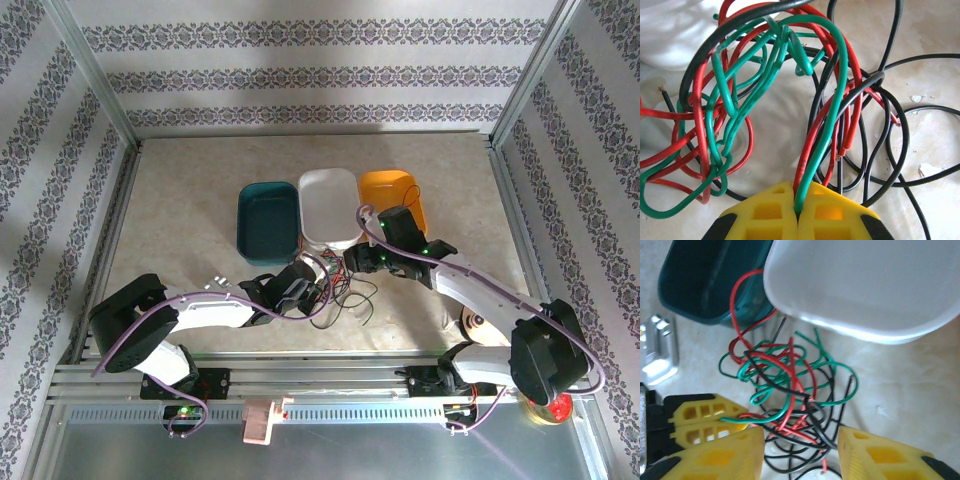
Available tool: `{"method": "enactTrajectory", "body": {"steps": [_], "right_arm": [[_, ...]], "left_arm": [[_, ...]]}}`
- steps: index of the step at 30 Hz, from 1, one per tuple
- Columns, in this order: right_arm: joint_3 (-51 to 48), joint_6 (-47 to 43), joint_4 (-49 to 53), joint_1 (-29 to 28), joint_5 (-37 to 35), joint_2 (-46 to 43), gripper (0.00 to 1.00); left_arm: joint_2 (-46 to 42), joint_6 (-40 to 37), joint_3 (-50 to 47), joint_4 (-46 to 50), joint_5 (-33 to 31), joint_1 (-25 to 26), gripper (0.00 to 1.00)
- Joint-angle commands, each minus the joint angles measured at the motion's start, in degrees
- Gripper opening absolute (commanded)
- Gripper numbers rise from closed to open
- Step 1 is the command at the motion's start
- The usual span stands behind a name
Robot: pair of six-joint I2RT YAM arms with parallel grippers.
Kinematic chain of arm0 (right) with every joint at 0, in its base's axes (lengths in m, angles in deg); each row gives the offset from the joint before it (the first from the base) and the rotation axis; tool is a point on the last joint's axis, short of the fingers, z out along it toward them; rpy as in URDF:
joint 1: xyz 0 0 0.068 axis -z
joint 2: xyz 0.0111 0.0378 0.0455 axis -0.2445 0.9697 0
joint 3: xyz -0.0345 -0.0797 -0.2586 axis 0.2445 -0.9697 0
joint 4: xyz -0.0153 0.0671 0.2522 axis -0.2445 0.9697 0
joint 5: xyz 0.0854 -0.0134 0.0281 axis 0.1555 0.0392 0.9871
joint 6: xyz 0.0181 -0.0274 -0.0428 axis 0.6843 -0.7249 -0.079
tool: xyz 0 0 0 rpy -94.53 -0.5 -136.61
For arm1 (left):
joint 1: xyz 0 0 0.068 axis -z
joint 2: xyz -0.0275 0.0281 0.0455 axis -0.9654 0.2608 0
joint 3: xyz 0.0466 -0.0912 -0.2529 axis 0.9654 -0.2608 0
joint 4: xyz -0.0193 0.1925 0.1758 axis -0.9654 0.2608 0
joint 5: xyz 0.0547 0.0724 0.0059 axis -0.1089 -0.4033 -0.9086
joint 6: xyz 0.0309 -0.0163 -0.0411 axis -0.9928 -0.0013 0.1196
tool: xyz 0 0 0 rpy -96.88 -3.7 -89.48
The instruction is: Untangle the cables
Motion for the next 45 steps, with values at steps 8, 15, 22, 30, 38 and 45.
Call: {"method": "enactTrajectory", "body": {"steps": [8, 15, 22, 30, 38, 45], "right_arm": [[2.9, -1.6, 0.0, -2.1, 8.6, 5.8, 0.38], [3.9, -1.8, 1.5, -2.6, 7.0, 8.5, 0.37], [3.2, -2.1, 1.3, -2.5, 6.9, 10.2, 0.36], [2.1, -2.9, 0.5, -2.5, 8.5, 11.1, 0.36], [3.0, -2.8, -0.8, -2.5, 7.5, 13.7, 0.36], [3.7, -2.7, -2.1, -3.0, 7.7, 16.0, 0.35]], "left_arm": [[0.8, -0.6, 0.4, -2.9, 0.5, -0.8, 0.00], [0.6, -0.2, 0.2, -2.7, 0.2, -0.8, 0.00], [0.5, -0.3, 0.2, -2.7, 0.0, -0.8, 0.00], [1.2, -0.1, 0.2, -2.3, 0.0, -0.8, 0.00], [1.3, -0.4, 0.0, -2.3, 1.3, -0.9, 0.00], [1.9, -0.6, 0.3, -2.2, 1.8, -0.8, 0.00]]}}
